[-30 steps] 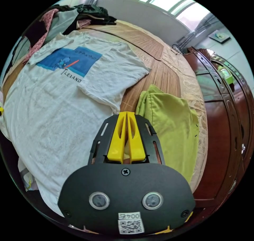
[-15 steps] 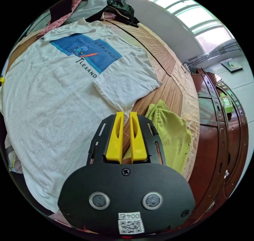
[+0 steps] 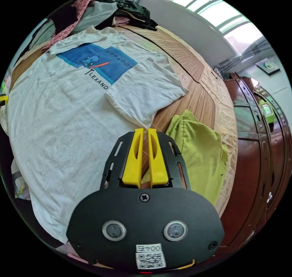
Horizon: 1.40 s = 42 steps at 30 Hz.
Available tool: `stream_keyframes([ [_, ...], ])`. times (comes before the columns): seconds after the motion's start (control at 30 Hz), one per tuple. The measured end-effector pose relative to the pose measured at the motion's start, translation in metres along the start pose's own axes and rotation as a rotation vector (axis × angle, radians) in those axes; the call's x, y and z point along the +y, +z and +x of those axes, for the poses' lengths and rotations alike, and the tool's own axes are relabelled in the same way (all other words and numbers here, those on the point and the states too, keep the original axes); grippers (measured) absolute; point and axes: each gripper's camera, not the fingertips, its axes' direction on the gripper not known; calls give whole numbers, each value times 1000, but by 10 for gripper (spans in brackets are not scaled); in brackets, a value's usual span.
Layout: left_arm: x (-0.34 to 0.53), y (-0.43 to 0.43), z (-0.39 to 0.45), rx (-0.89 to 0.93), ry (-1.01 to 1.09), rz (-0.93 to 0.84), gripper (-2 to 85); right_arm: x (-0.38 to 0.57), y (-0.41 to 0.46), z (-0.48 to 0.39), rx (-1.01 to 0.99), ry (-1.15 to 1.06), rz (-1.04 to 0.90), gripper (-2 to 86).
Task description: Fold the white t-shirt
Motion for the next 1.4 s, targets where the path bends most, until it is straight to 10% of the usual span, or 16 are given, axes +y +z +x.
stream_keyframes([
  [0.67,7,-53,-33,43,-22,65,3,45,-56,70,-231,335,30,4],
  [1.03,68,-94,-114,306,-267,18,19,252,-145,0,-784,572,34,-4],
  [1.4,78,-80,-117,413,-387,9,84,351,-210,10,-825,717,231,-4],
])
